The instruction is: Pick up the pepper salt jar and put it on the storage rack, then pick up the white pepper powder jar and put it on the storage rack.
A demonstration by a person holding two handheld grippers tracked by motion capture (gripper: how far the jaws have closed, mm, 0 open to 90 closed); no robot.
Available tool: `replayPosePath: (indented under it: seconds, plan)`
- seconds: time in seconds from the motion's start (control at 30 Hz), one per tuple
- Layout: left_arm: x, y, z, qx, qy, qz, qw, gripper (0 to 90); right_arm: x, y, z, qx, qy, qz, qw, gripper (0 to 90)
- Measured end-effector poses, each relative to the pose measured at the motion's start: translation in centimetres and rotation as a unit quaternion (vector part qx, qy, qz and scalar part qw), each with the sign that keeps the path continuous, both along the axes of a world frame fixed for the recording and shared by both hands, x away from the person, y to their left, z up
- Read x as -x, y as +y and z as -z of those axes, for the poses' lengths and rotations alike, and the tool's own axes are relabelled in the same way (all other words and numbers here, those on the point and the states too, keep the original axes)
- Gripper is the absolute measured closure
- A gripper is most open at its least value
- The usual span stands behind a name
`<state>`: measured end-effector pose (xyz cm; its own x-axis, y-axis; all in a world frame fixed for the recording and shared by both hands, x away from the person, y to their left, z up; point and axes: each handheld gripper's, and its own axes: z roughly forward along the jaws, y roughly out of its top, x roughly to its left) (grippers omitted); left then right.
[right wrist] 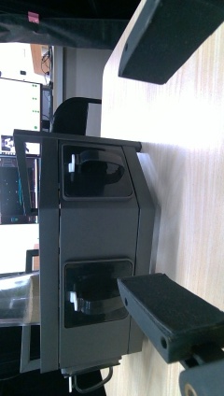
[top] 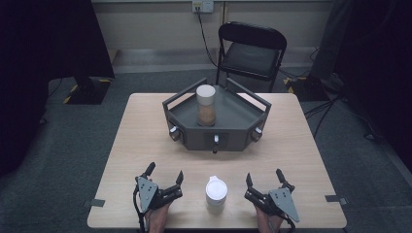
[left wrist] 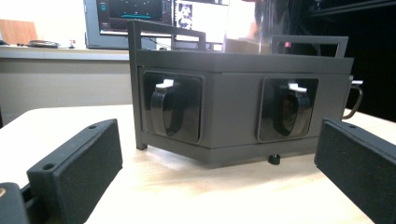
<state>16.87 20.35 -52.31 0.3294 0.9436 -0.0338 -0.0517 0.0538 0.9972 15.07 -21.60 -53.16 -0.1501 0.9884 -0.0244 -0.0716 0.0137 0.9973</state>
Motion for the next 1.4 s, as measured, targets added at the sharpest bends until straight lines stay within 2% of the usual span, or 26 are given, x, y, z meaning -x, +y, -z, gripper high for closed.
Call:
replayPosePath:
  seconds: [0.23, 0.37, 0.6, 1.4]
  plan:
    - [0.1, -0.2, 0.6, -0.008, 0.0, -0.002, 1.0, 0.2, 0.0, 0.0, 0.0, 0.0, 0.0, 0.0, 1.0, 0.7]
    - [0.2, -0.6, 1.1, -0.001, 0.001, -0.003, 1.0, 0.2, 0.0, 0.0, 0.0, 0.0, 0.0, 0.0, 1.0, 0.7]
    - [0.2, -1.3, 1.2, -0.017, -0.005, -0.012, 0.9998, 0.2, 0.0, 0.0, 0.0, 0.0, 0.0, 0.0, 1.0, 0.7]
    - [0.3, -1.6, 1.2, -0.017, -0.004, -0.023, 0.9996, 0.2, 0.0, -0.2, 0.0, -0.002, -0.002, -0.003, 1.0, 0.7]
